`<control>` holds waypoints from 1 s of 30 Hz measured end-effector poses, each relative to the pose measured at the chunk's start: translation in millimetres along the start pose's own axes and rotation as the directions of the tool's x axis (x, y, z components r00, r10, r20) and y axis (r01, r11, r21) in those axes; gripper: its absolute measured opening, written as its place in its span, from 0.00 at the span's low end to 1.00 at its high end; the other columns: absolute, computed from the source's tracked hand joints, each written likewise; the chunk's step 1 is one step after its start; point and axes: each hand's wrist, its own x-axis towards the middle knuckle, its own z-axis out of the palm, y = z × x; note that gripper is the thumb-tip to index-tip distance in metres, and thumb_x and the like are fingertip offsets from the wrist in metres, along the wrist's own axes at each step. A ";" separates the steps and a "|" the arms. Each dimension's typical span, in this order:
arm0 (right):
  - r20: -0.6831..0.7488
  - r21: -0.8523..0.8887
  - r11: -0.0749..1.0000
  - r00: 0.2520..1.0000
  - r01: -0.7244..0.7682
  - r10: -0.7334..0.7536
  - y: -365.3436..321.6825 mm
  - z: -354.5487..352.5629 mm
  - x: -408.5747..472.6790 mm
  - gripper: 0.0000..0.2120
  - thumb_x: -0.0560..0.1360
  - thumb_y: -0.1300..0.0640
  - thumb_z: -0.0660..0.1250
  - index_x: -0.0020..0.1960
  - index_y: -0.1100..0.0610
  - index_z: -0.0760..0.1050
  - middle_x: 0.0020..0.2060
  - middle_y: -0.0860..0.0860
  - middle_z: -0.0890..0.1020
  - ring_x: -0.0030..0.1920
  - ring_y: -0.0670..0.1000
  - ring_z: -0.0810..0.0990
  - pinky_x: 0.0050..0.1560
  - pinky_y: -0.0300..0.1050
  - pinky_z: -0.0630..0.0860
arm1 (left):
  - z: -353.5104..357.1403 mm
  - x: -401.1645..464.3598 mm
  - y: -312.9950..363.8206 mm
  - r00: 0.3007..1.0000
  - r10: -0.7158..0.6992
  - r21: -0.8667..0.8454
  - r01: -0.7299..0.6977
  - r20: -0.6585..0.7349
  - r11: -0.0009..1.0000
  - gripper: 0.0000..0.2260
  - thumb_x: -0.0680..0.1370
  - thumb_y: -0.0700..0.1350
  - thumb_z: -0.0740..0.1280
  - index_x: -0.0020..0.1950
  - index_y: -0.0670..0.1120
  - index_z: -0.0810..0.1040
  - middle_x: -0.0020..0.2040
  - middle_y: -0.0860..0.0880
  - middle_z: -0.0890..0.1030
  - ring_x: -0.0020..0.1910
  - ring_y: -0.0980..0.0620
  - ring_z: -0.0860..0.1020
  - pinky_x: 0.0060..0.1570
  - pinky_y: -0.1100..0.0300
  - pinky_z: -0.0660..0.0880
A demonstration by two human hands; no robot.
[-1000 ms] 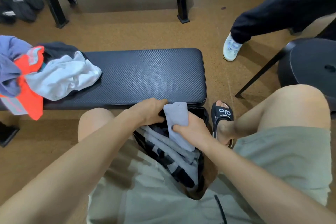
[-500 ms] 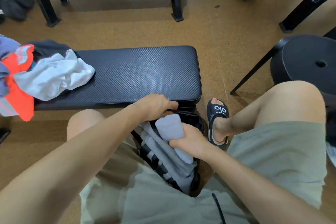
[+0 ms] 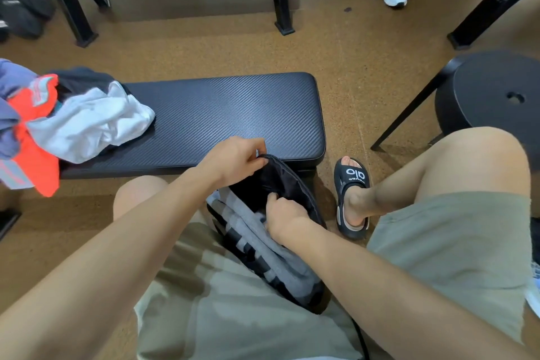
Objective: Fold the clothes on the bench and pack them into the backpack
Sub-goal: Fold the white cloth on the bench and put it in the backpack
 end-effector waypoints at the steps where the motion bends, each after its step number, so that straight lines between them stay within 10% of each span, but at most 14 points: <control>1: -0.019 0.000 1.000 0.999 0.030 -0.030 -2.8 -2.6 -2.3 0.24 0.81 0.59 0.64 0.73 0.64 0.61 0.65 0.61 0.76 0.64 0.62 0.78 0.51 0.52 0.75 | -1.2 -2.4 -0.9 1.000 -0.002 -0.006 0.002 0.002 1.000 0.05 0.80 0.52 0.67 0.53 0.52 0.76 0.37 0.56 0.79 0.38 0.53 0.77 0.37 0.56 0.71; 7: -0.325 -0.047 0.970 0.915 0.239 -0.241 -7.8 -71.5 -24.9 0.07 0.79 0.62 0.60 0.54 0.59 0.74 0.46 0.58 0.79 0.50 0.63 0.80 0.42 0.48 0.66 | -21.2 -19.8 -28.2 0.988 -0.133 0.002 0.134 -0.082 0.991 0.05 0.81 0.51 0.64 0.54 0.52 0.75 0.39 0.55 0.80 0.42 0.49 0.77 0.40 0.54 0.70; 12: -0.531 0.042 0.935 0.800 0.352 -0.278 -39.1 -115.4 -5.4 0.08 0.80 0.59 0.59 0.57 0.59 0.73 0.43 0.53 0.79 0.44 0.59 0.79 0.44 0.52 0.76 | -36.0 -32.3 -71.1 0.843 -0.402 -0.051 0.412 -0.358 0.910 0.12 0.77 0.46 0.66 0.59 0.49 0.73 0.52 0.48 0.76 0.51 0.43 0.77 0.47 0.48 0.76; 20: -0.493 0.089 0.898 0.803 0.430 -0.335 -73.7 -119.8 38.8 0.10 0.81 0.56 0.59 0.61 0.56 0.73 0.49 0.53 0.81 0.50 0.58 0.79 0.51 0.57 0.78 | -51.2 -65.0 -156.8 0.620 -0.643 0.077 0.744 -0.450 0.664 0.36 0.69 0.54 0.75 0.72 0.45 0.66 0.65 0.34 0.71 0.63 0.33 0.71 0.62 0.41 0.70; 30: -0.493 0.216 0.855 0.808 0.472 -0.322 -80.2 -125.9 57.7 0.14 0.82 0.56 0.59 0.67 0.53 0.71 0.53 0.48 0.80 0.50 0.52 0.78 0.50 0.52 0.77 | -69.0 -43.5 -174.6 0.553 -0.643 0.070 0.785 -0.530 0.616 0.19 0.78 0.48 0.68 0.63 0.37 0.71 0.55 0.35 0.80 0.54 0.34 0.78 0.51 0.42 0.73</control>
